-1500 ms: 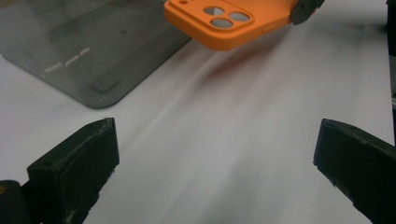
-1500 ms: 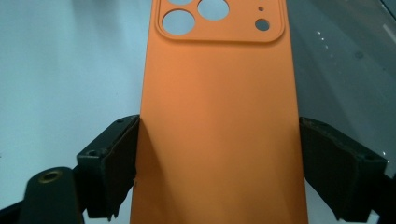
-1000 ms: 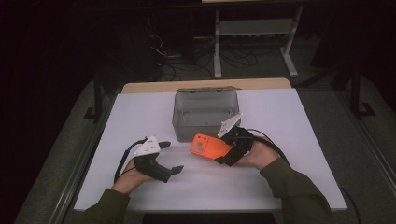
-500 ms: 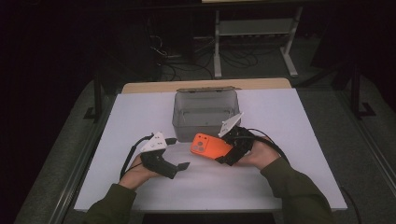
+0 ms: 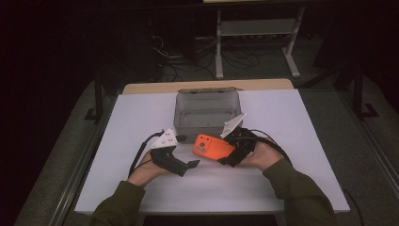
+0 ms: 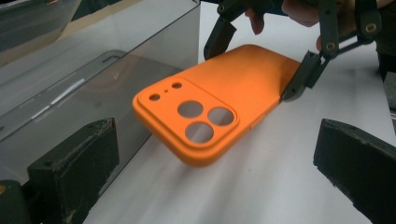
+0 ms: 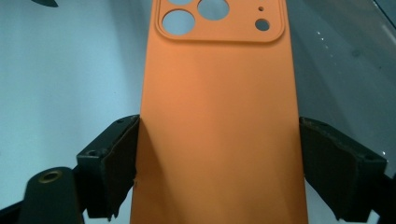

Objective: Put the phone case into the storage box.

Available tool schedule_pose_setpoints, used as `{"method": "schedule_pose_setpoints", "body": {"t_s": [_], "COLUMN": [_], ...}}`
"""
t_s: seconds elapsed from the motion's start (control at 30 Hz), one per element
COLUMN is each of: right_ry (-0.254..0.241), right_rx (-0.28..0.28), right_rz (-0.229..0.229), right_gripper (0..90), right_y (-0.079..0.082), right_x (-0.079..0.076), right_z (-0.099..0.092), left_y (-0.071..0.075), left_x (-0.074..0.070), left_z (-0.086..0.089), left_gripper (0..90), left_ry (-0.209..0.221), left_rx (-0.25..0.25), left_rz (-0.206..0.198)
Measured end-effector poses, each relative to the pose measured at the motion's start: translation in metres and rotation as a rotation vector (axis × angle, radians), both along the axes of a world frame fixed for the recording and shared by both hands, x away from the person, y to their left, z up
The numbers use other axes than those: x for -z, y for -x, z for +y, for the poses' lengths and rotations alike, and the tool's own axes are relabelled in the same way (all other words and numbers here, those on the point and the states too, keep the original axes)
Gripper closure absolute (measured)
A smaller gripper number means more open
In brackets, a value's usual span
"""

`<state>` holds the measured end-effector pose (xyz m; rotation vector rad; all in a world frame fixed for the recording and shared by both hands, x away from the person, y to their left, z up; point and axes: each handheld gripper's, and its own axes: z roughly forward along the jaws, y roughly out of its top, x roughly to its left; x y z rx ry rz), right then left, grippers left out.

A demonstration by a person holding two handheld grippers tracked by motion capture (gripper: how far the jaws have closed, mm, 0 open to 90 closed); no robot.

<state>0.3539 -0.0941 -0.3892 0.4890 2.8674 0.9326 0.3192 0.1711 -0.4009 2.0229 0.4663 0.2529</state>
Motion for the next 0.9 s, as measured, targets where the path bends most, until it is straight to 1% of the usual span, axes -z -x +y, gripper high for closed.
{"method": "schedule_pose_setpoints", "body": {"t_s": [0.3,0.37,0.4,0.43,0.67,0.9], "right_ry": [0.0,0.002,0.003,0.003,0.011,0.014], "right_rx": [0.001,0.001,0.0,-0.001,-0.006,-0.005], "right_rz": [0.0,0.001,0.0,-0.001,0.004,0.004], "right_gripper": [15.7,15.7,15.7,15.7,15.7,15.7], "right_y": [0.0,0.0,-0.001,-0.001,-0.001,-0.001], "right_x": [0.0,0.001,0.001,0.001,0.003,0.003], "right_z": [0.0,0.0,0.0,0.0,0.001,0.001], "left_y": [-0.006,-0.008,-0.009,-0.009,-0.009,-0.008], "left_x": [0.0,0.0,0.001,0.001,0.005,0.004], "left_z": [-0.01,-0.012,-0.012,-0.012,-0.014,-0.014], "left_gripper": [0.0,0.0,0.0,0.0,0.0,0.0], "left_ry": [0.014,0.025,0.039,0.041,0.015,-0.003], "left_rx": [0.002,-0.001,-0.002,-0.001,0.018,0.023], "left_rz": [-0.004,-0.008,-0.008,-0.007,-0.008,-0.03]}}
